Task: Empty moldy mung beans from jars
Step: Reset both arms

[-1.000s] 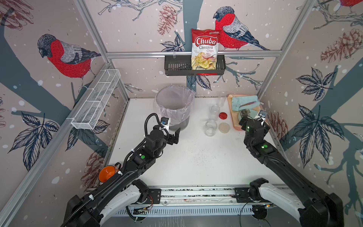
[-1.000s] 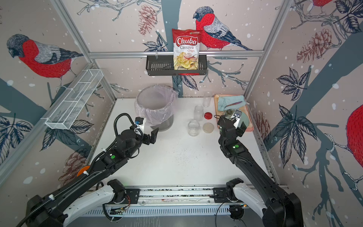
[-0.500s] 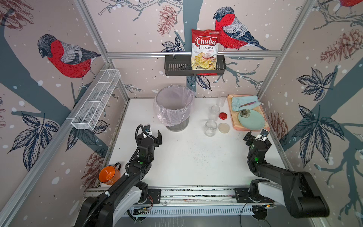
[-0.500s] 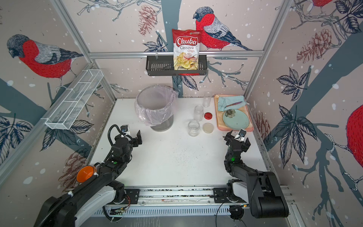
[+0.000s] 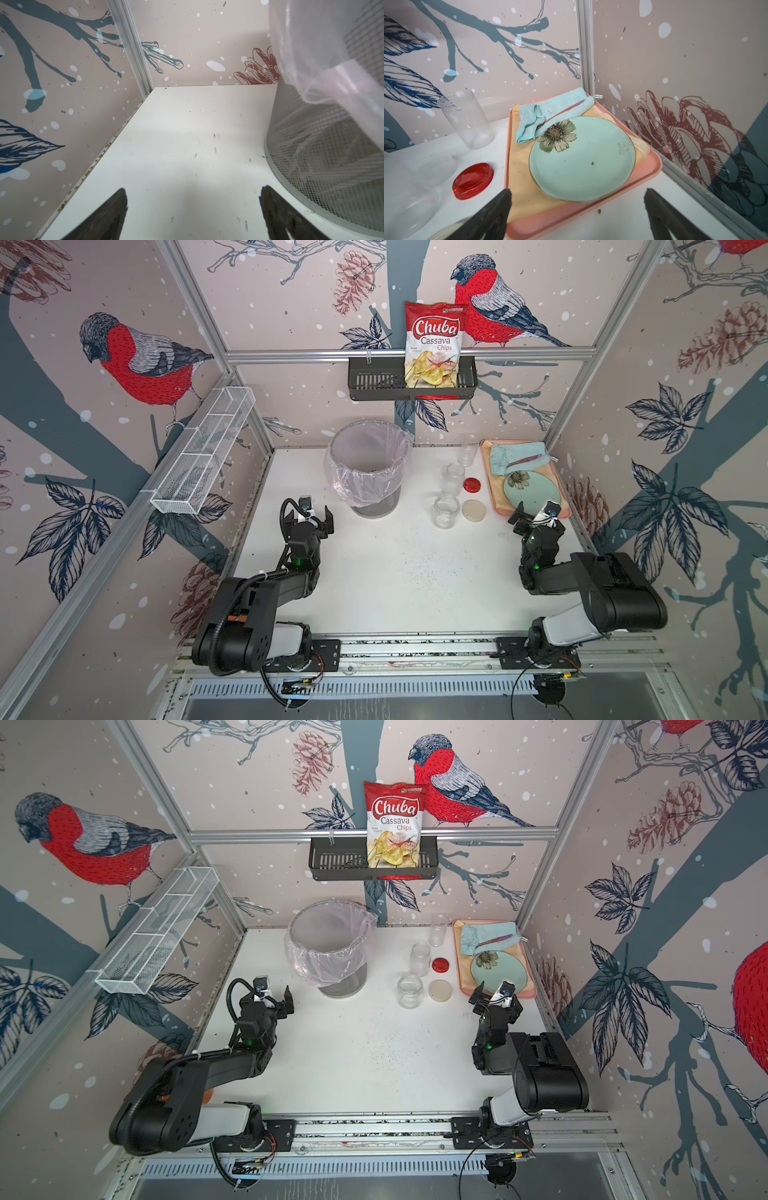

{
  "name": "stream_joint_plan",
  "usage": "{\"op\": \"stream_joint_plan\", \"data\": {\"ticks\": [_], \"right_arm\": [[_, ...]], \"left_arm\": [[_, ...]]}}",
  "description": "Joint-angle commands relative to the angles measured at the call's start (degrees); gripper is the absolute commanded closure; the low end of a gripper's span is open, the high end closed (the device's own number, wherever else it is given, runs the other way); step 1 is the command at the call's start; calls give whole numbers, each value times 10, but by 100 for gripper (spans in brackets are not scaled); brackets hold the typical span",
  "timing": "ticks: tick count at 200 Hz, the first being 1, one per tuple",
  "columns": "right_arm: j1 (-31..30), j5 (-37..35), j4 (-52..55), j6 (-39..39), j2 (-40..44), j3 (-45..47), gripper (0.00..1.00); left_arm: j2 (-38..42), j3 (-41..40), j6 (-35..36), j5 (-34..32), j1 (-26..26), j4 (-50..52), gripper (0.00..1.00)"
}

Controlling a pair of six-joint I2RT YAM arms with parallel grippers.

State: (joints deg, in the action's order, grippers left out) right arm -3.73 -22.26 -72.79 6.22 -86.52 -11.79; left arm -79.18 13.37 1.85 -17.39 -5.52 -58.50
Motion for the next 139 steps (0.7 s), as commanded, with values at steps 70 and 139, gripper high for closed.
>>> {"op": "stream_joint_plan", "data": {"ticks": [70,139], "right_arm": [[1,3,15,4,3,-5,0],[2,6,25,3,-4,-14,0]], "left_arm": [[-80,19,-19,76,26,-91,1],[-78,19,-18,76,26,-88,1]]}}
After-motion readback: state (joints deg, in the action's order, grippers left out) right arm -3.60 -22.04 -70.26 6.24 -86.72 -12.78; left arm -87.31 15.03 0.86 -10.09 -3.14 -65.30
